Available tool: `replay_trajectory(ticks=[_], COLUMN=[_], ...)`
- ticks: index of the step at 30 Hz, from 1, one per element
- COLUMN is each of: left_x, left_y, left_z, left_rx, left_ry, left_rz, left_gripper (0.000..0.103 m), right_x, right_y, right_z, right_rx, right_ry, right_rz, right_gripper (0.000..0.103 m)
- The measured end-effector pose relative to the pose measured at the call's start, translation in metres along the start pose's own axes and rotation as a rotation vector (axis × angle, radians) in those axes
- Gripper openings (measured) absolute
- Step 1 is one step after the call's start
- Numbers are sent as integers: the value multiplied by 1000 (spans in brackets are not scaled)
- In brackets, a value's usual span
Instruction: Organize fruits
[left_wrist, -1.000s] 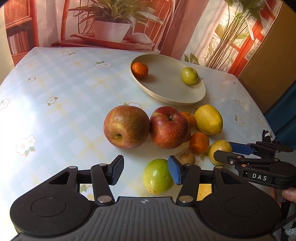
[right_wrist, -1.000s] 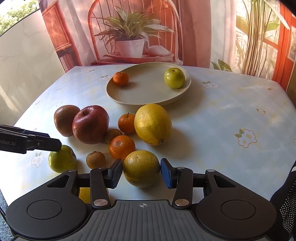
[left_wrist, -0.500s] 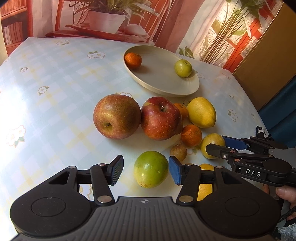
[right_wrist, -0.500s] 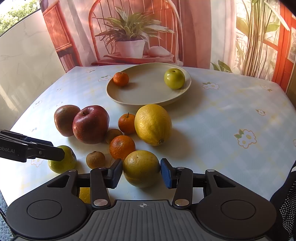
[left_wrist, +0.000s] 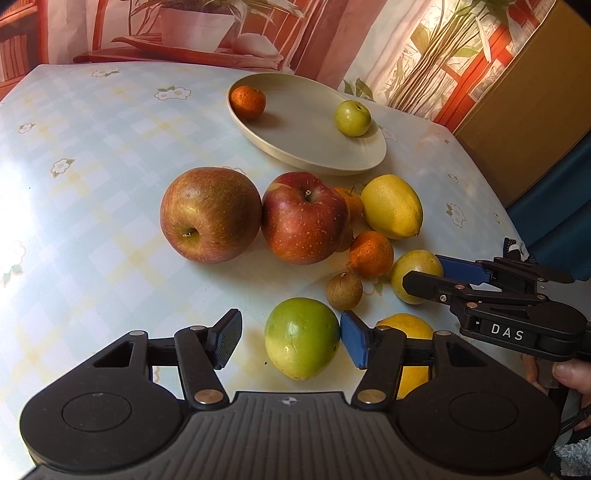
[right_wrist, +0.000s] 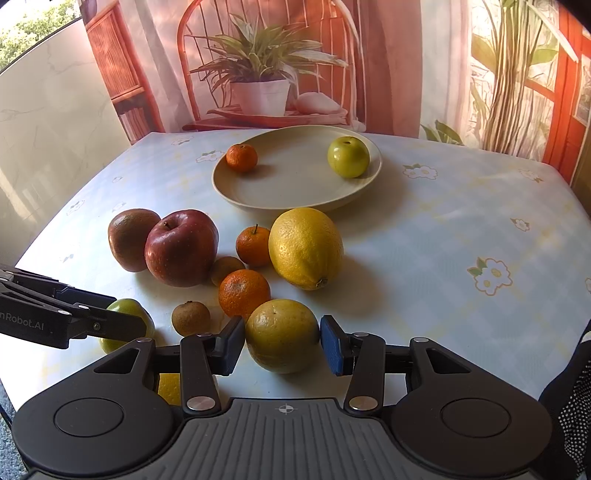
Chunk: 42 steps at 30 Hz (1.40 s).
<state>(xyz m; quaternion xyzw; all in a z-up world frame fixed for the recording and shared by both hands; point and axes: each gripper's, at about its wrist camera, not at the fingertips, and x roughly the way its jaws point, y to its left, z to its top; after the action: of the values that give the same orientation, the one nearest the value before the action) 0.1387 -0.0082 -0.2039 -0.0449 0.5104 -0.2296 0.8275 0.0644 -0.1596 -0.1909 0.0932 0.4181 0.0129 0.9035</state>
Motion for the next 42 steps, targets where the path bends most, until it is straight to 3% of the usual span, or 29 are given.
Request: replay_trajectory(ticks=[3,14,42], left_x=[-1,-10,-9], left_y=[-1,0,-2], left_z=[0,0,-2], left_rx=[2,52,70], left_ry=[-13,-41,-5], left_rz=[-28,66,73], left_gripper=[47,47,54], right_x=[0,-1,-2], right_y=[0,0,-1], right_z=[0,0,-1], right_rx=[0,0,2], right_ry=[0,0,0], right_rz=[0,-3,-6], right_gripper=[41,41,41])
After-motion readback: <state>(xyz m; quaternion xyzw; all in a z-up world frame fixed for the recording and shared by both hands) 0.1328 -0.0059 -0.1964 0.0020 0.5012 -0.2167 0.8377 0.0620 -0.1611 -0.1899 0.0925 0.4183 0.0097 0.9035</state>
